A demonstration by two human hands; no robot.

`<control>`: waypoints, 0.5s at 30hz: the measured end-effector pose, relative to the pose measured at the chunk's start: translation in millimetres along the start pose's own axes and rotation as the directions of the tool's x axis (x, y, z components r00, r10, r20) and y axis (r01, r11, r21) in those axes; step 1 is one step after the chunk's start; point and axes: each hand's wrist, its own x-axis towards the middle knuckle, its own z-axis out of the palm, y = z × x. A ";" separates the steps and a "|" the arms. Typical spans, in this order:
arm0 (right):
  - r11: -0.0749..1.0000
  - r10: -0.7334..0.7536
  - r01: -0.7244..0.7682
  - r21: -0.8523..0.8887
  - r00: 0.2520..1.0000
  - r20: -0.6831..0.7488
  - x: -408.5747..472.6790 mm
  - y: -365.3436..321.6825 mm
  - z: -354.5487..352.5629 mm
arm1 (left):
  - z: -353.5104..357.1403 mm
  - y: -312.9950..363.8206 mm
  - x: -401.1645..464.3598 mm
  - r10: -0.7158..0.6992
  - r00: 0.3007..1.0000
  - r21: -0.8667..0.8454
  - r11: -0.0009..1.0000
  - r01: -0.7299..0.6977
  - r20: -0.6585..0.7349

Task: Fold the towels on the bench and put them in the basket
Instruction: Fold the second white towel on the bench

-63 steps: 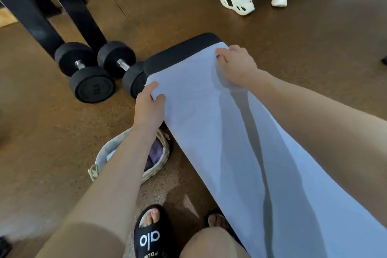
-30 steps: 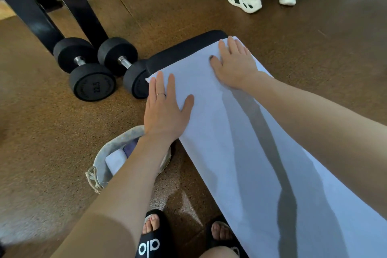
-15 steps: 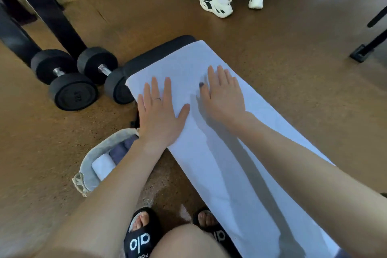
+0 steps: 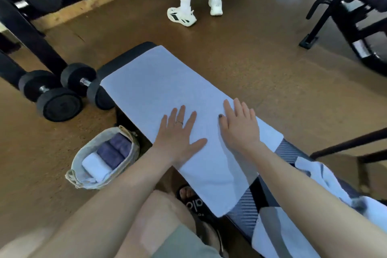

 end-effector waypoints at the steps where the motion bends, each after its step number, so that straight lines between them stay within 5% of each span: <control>1: 0.999 0.038 -0.038 0.005 0.999 0.006 -6.7 11.2 -0.7 | 8.1 15.8 -5.7 0.012 0.999 0.008 1.000 -0.012 0.035; 10: 0.982 0.183 -0.180 -0.053 0.982 0.050 -42.9 65.6 -14.7 | 40.4 78.0 -52.0 0.009 0.994 0.126 0.992 -0.024 0.113; 15: 1.000 -0.013 0.013 -0.009 0.999 0.030 -52.9 50.7 -13.2 | 57.1 95.4 -75.8 0.139 0.980 0.207 0.964 -0.167 0.140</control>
